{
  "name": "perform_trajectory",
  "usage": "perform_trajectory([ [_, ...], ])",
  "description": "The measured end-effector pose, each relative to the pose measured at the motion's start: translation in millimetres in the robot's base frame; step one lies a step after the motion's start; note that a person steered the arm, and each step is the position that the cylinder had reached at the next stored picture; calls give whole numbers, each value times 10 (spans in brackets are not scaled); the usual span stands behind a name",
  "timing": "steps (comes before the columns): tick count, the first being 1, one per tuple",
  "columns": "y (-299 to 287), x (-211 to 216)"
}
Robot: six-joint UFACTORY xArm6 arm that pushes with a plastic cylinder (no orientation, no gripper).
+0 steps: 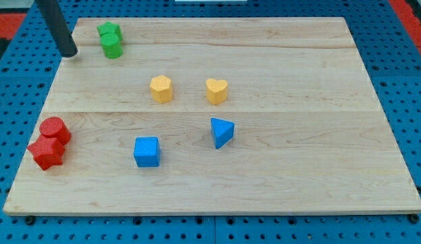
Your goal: Move the blue cube to the left side of the blue triangle
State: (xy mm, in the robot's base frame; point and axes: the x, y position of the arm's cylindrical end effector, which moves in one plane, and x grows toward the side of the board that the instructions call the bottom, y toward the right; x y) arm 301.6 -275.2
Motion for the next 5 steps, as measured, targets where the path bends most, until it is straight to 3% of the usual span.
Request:
perform_trajectory([
  [5,0,-148],
])
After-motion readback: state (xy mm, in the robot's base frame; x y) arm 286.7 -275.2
